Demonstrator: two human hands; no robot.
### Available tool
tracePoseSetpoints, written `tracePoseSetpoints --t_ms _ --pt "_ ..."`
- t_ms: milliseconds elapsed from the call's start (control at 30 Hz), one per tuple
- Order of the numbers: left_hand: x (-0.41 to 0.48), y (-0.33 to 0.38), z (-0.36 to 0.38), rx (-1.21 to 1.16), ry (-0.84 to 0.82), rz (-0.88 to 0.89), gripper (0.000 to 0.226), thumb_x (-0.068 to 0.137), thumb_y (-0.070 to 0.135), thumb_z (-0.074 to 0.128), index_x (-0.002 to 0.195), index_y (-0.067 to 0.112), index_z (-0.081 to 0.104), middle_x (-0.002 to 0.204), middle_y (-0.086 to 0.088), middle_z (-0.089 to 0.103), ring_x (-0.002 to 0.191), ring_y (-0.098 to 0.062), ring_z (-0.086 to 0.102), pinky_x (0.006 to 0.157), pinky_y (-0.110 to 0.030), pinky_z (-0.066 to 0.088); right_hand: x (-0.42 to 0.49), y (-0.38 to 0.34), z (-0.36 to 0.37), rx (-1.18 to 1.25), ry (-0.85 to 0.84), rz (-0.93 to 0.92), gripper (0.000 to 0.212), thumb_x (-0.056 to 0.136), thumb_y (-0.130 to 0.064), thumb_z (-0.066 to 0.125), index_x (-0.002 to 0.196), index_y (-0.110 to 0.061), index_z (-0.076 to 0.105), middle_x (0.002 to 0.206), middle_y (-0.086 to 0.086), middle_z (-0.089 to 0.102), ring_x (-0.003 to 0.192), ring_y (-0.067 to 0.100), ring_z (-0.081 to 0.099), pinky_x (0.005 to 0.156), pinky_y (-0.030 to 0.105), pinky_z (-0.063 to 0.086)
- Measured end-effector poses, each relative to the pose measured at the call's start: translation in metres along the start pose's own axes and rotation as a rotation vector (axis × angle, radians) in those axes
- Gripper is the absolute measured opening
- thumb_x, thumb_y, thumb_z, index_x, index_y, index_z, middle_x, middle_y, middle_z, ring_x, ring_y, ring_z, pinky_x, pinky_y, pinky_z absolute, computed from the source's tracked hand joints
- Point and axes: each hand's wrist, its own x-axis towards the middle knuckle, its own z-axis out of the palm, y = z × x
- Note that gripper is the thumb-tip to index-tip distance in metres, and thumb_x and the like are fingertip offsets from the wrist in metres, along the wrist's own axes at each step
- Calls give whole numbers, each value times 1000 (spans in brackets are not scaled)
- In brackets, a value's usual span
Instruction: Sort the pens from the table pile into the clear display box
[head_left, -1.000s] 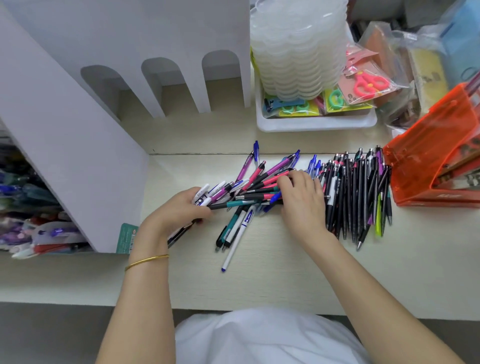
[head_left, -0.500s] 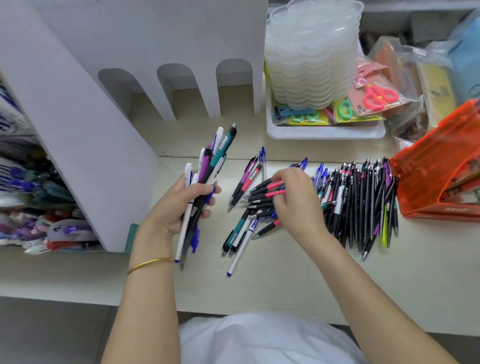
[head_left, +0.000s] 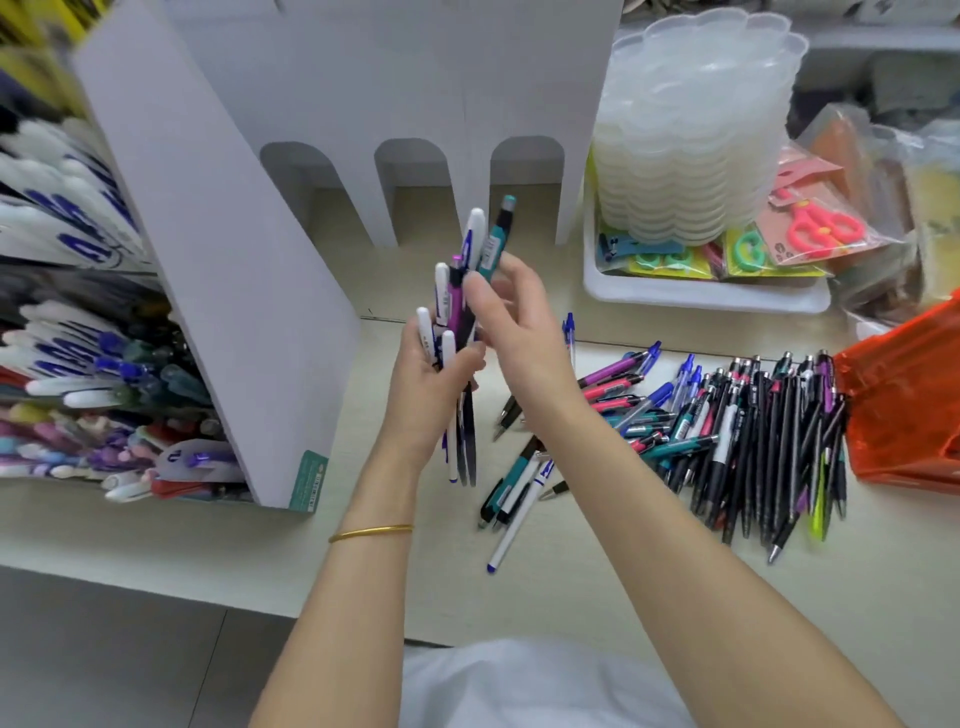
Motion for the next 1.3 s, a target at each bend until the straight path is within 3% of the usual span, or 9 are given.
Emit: tracePoseSetpoints --t_ms 100,300,433,567,667,867,1033,1167,1300 --pt "3 2 -2 134 51 189 23 89 9 64 110 14 56 94 -9 62 83 -21 61 71 -34 54 12 -17 10 -253 -4 -146 16 96 -39 50 103 -24 51 98 -1 62 91 11 60 84 34 51" --pt "10 -12 -11 205 153 357 57 85 2 68 116 42 41 103 35 54 98 6 57 80 -15 47 17 -13 15 -397 -247 -199 37 97 -27 53 130 -14 47 107 1 61 96 11 56 80 12 42" --pt "3 -30 -14 205 197 314 61 79 7 72 115 44 39 106 28 51 95 13 55 76 -6 43 18 5 17 -454 -294 -195 30 94 -20 57 120 -4 53 107 10 54 99 21 53 83 35 48" --pt "-7 -50 -16 194 234 219 67 75 7 77 128 28 41 118 13 58 95 4 61 75 -18 51 12 17 18 -498 -378 -152 13 96 -22 55 108 -19 58 99 -11 50 94 2 45 79 14 37" --pt "-7 -50 -18 223 208 156 64 76 8 76 125 28 41 106 8 63 87 4 62 68 -16 51 10 21 18 -474 -360 -108 24 97 -23 53 120 -31 55 96 -19 45 80 -9 45 73 2 34" --pt "1 -38 -21 183 187 220 47 79 0 72 102 31 45 81 14 60 71 3 59 62 -14 47 11 7 14 -340 -310 -77 22 96 -25 54 115 -38 52 108 1 52 75 14 58 71 21 48" --pt "13 -25 -16 161 195 313 45 83 4 70 100 34 42 86 12 56 75 7 58 65 -10 44 14 -5 7 -389 -378 -166 38 96 -20 54 132 -29 49 115 1 50 87 13 53 81 20 46" --pt "15 -29 -17 115 228 324 43 84 5 65 99 38 40 90 12 51 77 7 53 68 -8 44 4 11 -1 -163 -221 -35 54 79 -18 48 131 -30 48 113 -5 51 97 14 56 80 25 48" --pt "15 -28 -18 124 181 385 37 81 20 67 100 38 41 88 12 52 75 2 54 68 -16 47 -7 12 9 -133 -108 -193 53 83 -37 58 133 -38 41 110 -6 52 86 4 54 80 23 50"
